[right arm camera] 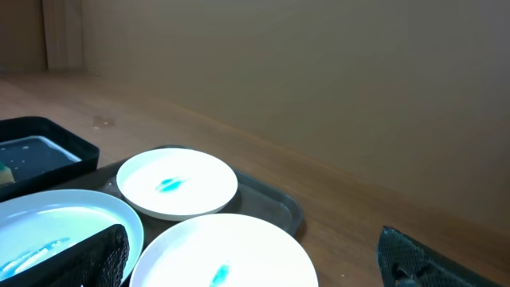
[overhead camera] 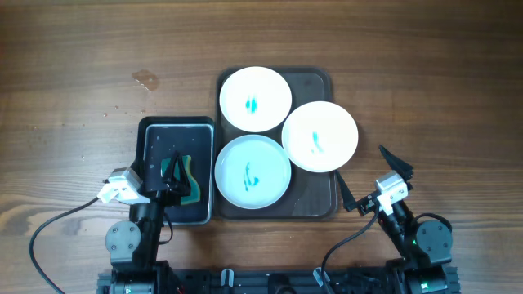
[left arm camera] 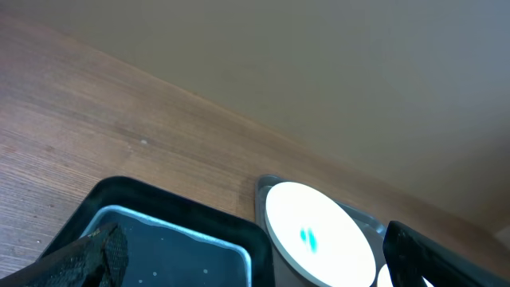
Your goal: Clean dirty plates on tray and stack at the side
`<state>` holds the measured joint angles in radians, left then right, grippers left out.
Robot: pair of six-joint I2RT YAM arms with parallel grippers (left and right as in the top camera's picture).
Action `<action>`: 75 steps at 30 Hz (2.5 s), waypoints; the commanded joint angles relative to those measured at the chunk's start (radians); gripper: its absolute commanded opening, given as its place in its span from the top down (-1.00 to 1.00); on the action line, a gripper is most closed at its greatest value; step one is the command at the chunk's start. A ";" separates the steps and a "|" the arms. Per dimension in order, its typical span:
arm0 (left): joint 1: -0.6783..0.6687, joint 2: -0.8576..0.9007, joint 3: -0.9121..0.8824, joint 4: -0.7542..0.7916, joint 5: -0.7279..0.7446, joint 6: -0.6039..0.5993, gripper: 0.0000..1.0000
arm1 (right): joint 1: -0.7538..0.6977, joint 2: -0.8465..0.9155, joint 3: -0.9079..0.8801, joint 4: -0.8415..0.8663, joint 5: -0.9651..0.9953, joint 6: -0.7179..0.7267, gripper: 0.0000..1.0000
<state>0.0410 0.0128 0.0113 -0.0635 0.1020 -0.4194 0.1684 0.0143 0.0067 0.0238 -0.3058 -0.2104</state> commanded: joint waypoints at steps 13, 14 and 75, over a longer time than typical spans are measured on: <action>-0.006 -0.008 -0.005 -0.003 -0.002 0.020 -1.00 | -0.003 -0.007 -0.002 0.004 -0.001 0.001 -0.99; -0.006 -0.008 -0.005 -0.003 -0.002 0.020 -1.00 | -0.003 -0.007 -0.002 0.003 0.000 0.001 -1.00; 0.028 1.179 1.133 -1.197 0.052 0.098 -0.61 | 0.483 1.609 1.032 -0.873 0.099 0.680 -0.09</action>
<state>0.0460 1.2633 1.1324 -1.2575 0.2024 -0.3355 0.6533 1.5398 1.0435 -0.8688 -0.2691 0.4374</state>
